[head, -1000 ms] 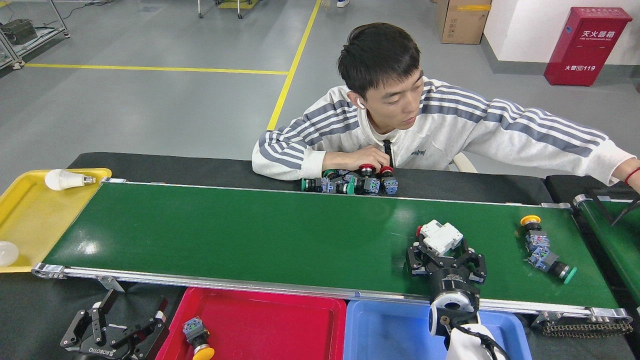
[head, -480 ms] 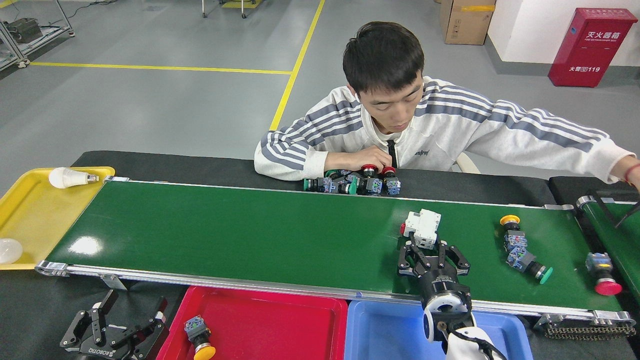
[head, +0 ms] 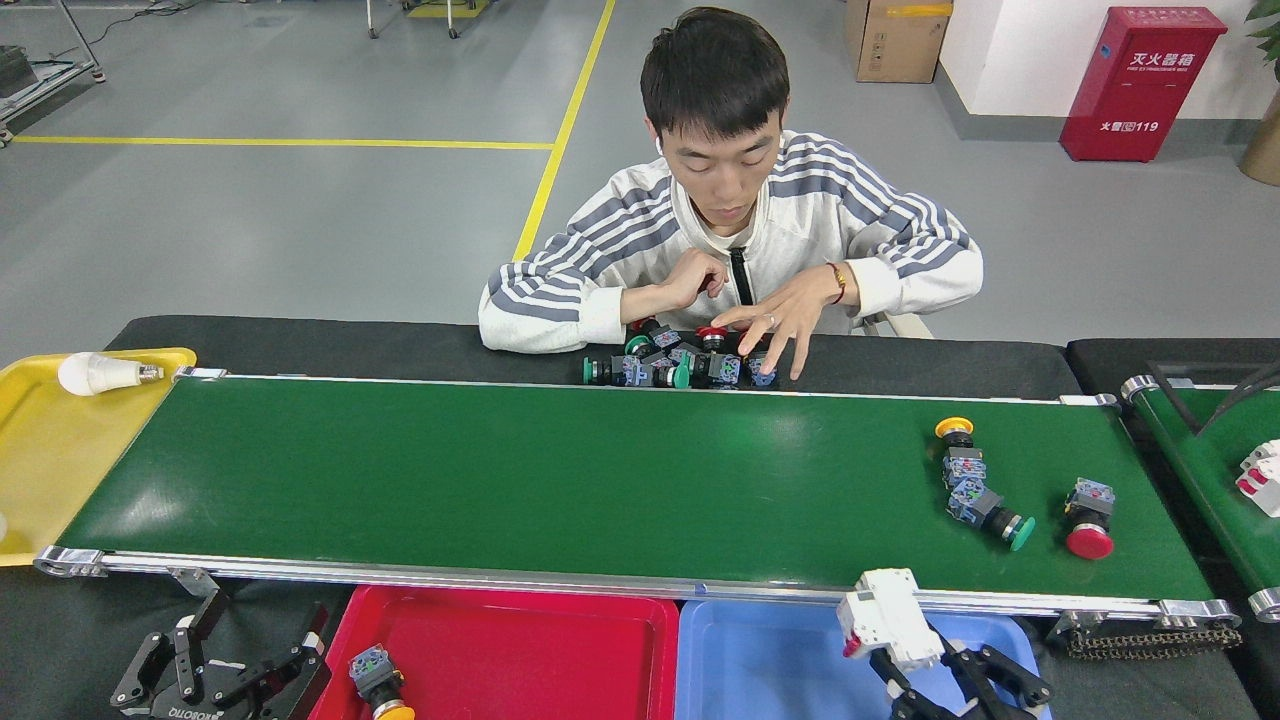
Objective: Pick switch part from conveyor to tray
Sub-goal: 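Carry the white module to the blue tray and release it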
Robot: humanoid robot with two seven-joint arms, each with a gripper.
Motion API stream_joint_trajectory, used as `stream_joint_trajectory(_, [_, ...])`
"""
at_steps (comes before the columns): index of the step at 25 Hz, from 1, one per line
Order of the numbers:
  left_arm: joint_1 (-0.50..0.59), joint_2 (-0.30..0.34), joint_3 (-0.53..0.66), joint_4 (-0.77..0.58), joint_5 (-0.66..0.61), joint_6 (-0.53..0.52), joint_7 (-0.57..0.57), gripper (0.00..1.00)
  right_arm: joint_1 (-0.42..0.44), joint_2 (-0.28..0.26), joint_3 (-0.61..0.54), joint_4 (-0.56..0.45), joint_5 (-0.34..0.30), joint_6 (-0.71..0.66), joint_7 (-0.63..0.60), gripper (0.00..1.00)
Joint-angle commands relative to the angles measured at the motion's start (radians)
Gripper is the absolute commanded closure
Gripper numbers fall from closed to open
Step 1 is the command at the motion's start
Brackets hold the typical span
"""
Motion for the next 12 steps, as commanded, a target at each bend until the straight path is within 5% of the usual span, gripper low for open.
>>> stream_joint_trajectory(1, [-0.008,-0.003,0.007,-0.017,0.002,0.002,0.01,0.0,0.0,0.062,-0.055,-0.012,-0.002,0.047,-0.007,0.0])
stream_joint_trajectory(4, [-0.017,-0.005,0.005,-0.018,0.001,0.001,0.01,0.0,-0.006,0.162,-0.066,-0.019,0.009,0.274,-0.007,0.0])
stream_joint_trajectory(8, [-0.018,0.001,0.004,-0.017,-0.001,-0.001,0.01,0.0,-0.008,0.167,-0.065,-0.027,0.027,0.448,-0.006,0.0])
stream_joint_trajectory(12, [-0.032,-0.002,-0.005,-0.012,-0.002,0.001,0.01,0.0,-0.04,0.167,-0.063,-0.027,0.078,0.478,0.011,0.0])
